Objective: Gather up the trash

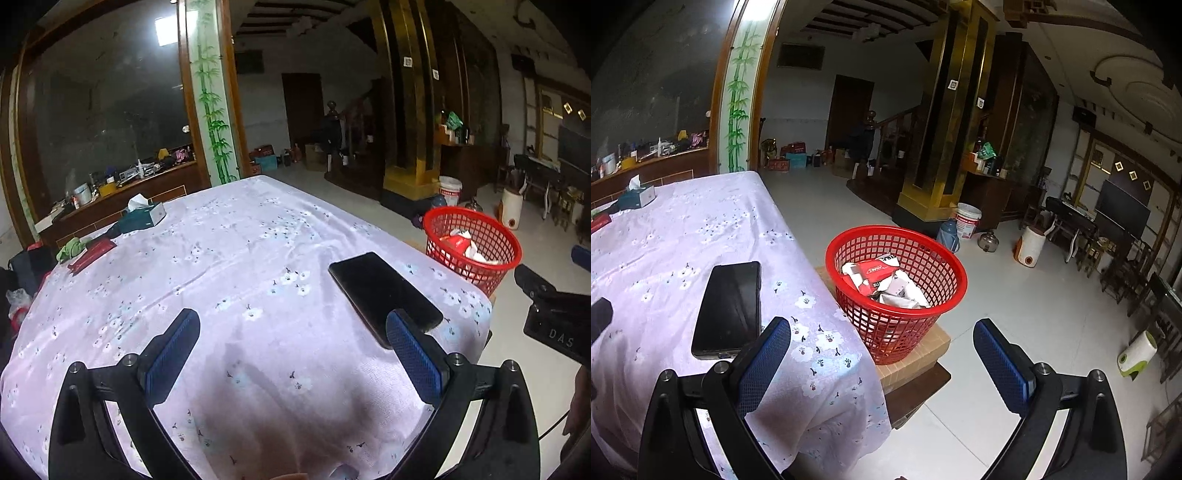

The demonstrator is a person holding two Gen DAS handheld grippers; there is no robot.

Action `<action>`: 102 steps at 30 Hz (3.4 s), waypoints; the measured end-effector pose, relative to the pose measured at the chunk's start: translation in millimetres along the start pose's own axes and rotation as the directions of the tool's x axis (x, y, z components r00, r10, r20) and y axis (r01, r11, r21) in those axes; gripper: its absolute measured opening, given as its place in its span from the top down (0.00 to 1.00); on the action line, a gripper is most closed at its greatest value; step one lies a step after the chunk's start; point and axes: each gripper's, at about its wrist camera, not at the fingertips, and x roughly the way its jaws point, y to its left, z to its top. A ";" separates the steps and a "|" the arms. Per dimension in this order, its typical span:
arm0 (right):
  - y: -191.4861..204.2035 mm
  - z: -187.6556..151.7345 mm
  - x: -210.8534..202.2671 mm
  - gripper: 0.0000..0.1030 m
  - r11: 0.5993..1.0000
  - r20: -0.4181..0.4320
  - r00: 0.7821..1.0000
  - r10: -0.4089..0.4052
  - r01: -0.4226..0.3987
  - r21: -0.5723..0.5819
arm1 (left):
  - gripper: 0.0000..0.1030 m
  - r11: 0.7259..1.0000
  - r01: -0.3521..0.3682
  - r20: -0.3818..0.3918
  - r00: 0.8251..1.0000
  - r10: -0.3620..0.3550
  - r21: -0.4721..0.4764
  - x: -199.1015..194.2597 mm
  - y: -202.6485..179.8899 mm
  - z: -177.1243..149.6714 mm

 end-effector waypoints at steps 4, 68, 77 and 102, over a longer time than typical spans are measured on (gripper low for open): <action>-1.3 0.3 1.5 0.02 1.000 -0.004 1.000 0.005 -0.005 0.006 | 0.03 1.000 0.002 -0.005 1.000 -0.002 0.026 2.0 -6.0 -2.8; 1.3 2.8 6.1 0.02 1.000 -0.006 1.000 0.017 -0.017 0.001 | 0.03 0.999 0.030 -0.027 0.999 -0.029 0.043 7.0 -12.0 -9.5; 4.2 2.8 6.8 0.02 1.000 -0.003 1.000 0.023 -0.023 0.001 | 0.03 0.999 0.031 -0.027 0.999 -0.030 0.042 8.4 -10.1 -9.0; 9.5 2.2 6.4 0.02 0.999 -0.003 0.999 0.033 -0.033 -0.003 | 0.03 0.999 0.037 -0.032 0.999 -0.036 0.034 10.4 -8.1 -9.6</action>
